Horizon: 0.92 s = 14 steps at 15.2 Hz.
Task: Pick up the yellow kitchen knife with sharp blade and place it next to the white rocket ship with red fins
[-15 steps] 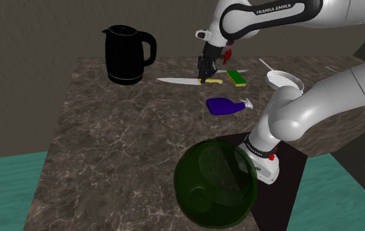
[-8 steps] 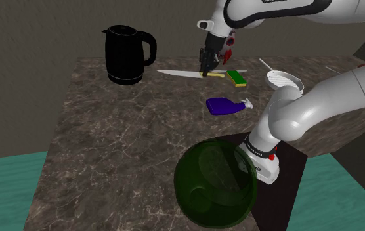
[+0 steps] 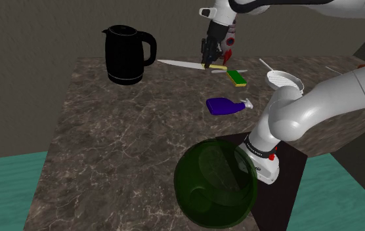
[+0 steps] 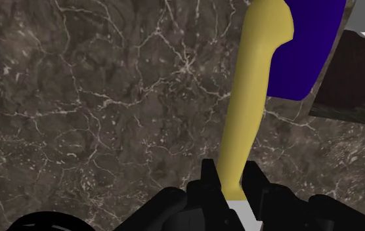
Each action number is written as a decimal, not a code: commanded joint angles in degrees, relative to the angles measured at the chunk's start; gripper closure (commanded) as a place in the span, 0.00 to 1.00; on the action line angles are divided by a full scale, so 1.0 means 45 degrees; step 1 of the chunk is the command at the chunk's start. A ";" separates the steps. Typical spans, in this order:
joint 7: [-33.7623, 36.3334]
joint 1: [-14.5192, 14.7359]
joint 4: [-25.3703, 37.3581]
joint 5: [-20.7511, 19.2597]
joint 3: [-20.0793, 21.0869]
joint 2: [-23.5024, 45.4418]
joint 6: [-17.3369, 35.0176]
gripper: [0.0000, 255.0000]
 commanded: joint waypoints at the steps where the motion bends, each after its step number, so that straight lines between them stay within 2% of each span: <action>1: 0.0048 0.0008 0.0305 0.0012 0.0042 -0.0045 -0.0350 1.00; 14: 0.0319 0.0143 0.2632 0.0159 0.0243 0.0121 -0.2493 1.00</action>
